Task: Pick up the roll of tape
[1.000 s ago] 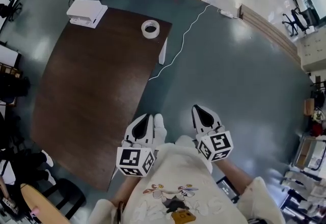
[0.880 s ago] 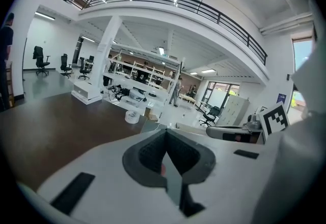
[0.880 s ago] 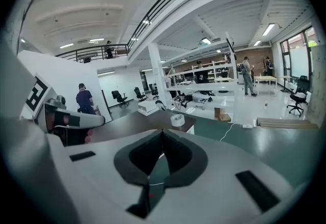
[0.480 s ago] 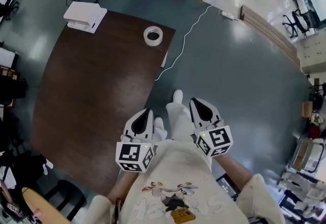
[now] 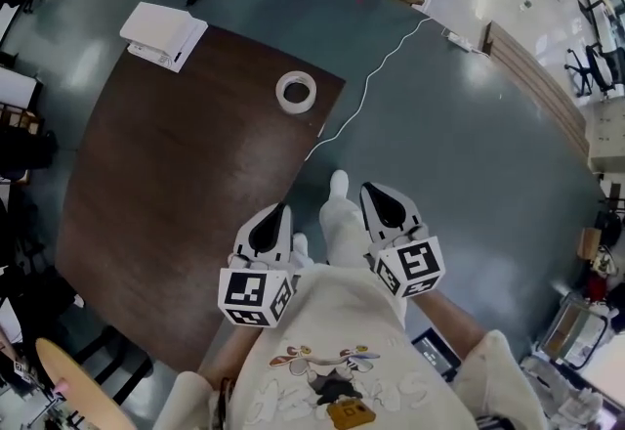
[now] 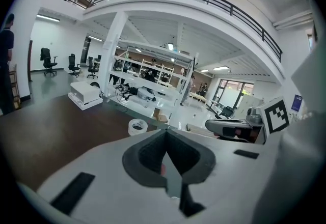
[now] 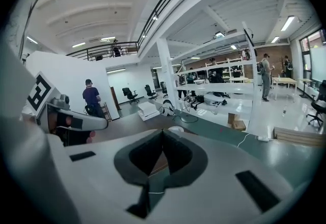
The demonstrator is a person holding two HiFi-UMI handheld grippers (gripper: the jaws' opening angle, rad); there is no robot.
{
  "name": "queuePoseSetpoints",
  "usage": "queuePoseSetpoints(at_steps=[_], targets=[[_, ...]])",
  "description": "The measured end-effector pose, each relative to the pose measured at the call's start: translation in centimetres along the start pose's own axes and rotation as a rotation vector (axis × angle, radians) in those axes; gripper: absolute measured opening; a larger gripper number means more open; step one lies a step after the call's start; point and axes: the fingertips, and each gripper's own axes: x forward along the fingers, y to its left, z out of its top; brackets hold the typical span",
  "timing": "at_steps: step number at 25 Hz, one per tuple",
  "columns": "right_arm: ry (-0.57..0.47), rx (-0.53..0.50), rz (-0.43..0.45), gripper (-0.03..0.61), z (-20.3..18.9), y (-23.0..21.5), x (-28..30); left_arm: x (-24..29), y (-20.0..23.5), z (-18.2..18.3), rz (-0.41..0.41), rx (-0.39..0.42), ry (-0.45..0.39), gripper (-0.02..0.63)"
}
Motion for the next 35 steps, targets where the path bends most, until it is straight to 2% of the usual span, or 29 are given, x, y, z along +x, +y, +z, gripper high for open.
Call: queuePoseSetpoints(at_steps=[8, 12, 16, 20, 35], targets=[[0.025, -0.053, 0.124, 0.006, 3.3, -7.2, 5.7, 9.4, 0.0, 3.9, 0.090, -0.049, 0.033, 0.006], [0.037, -0.095, 0.209, 0.008, 4.6, -8.2, 8.2, 12.2, 0.4, 5.2, 0.122, -0.055, 0.034, 0.006], [0.103, -0.083, 0.322, 0.012, 4.5, -7.8, 9.6, 12.9, 0.3, 5.3, 0.156, -0.074, 0.043, 0.006], [0.140, -0.104, 0.342, 0.069, 4.8, -7.5, 11.1, 13.2, 1.3, 6.1, 0.178, -0.091, 0.038, 0.006], [0.286, -0.190, 0.335, 0.101, 4.2, -7.0, 19.4, 14.5, 5.9, 5.9, 0.203, -0.193, 0.033, 0.006]])
